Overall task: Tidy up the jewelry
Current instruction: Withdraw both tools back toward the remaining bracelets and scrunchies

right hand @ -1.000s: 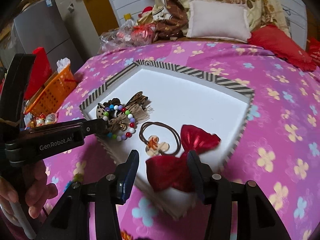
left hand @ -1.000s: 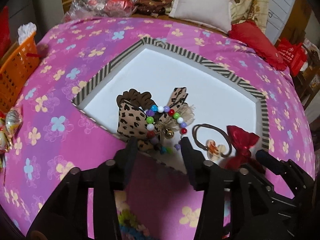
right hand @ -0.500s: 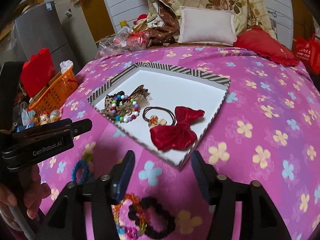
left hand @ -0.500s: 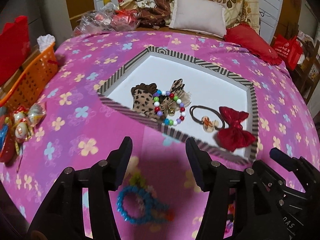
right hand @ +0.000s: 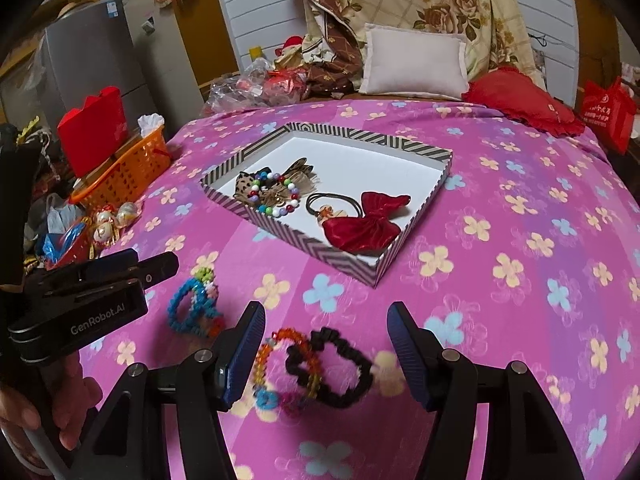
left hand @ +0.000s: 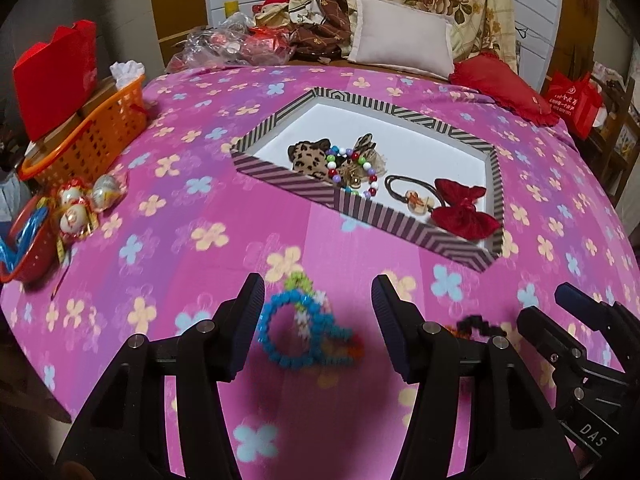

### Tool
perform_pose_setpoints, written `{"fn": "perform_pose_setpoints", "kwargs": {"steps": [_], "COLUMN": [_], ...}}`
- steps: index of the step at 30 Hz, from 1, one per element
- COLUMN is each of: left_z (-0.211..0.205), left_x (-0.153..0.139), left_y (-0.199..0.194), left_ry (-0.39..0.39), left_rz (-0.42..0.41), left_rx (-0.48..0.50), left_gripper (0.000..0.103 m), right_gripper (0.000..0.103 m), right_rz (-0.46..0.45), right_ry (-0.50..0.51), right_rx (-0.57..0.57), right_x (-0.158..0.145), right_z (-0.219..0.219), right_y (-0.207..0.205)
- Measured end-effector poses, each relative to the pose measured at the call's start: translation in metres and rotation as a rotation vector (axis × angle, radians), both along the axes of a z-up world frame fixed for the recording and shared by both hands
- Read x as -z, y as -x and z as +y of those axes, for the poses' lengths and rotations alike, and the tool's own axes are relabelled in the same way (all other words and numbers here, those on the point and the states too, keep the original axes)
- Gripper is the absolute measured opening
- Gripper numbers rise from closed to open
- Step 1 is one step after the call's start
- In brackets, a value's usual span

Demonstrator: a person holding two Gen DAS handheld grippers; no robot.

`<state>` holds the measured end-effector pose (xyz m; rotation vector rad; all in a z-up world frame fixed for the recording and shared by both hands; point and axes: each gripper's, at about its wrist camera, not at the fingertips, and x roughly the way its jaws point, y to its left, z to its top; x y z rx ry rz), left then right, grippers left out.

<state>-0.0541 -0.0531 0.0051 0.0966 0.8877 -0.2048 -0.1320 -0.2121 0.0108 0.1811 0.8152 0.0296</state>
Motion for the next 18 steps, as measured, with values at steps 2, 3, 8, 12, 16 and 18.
{"fn": "perform_pose_setpoints", "kwargs": {"steps": [2, 3, 8, 12, 16, 18], "left_z": [0.003, 0.005, 0.012, 0.017, 0.022, 0.025], "left_x": [-0.001, -0.002, -0.004, -0.005, -0.006, -0.006], "left_y": [0.007, 0.011, 0.027, 0.039, 0.051, 0.057], "left_ry": [-0.003, -0.004, 0.000, -0.007, -0.012, -0.005], "left_rz": [-0.008, -0.013, -0.025, -0.046, -0.068, -0.067], "left_rx": [-0.004, -0.005, -0.012, -0.021, -0.030, -0.033], "left_gripper": [0.056, 0.056, 0.056, 0.056, 0.056, 0.056], "right_gripper": [0.061, 0.061, 0.062, 0.063, 0.063, 0.063], "right_rz": [-0.003, -0.005, -0.014, -0.019, -0.022, -0.027], "right_ry": [0.004, 0.005, 0.008, 0.012, 0.019, 0.027], "right_rx": [-0.002, -0.003, -0.001, 0.001, 0.003, 0.010], "right_x": [-0.001, -0.002, -0.006, -0.007, -0.008, -0.008], "right_z": [0.003, 0.004, 0.008, 0.010, 0.011, 0.010], "right_y": [0.006, 0.009, 0.021, 0.031, 0.038, 0.043]}}
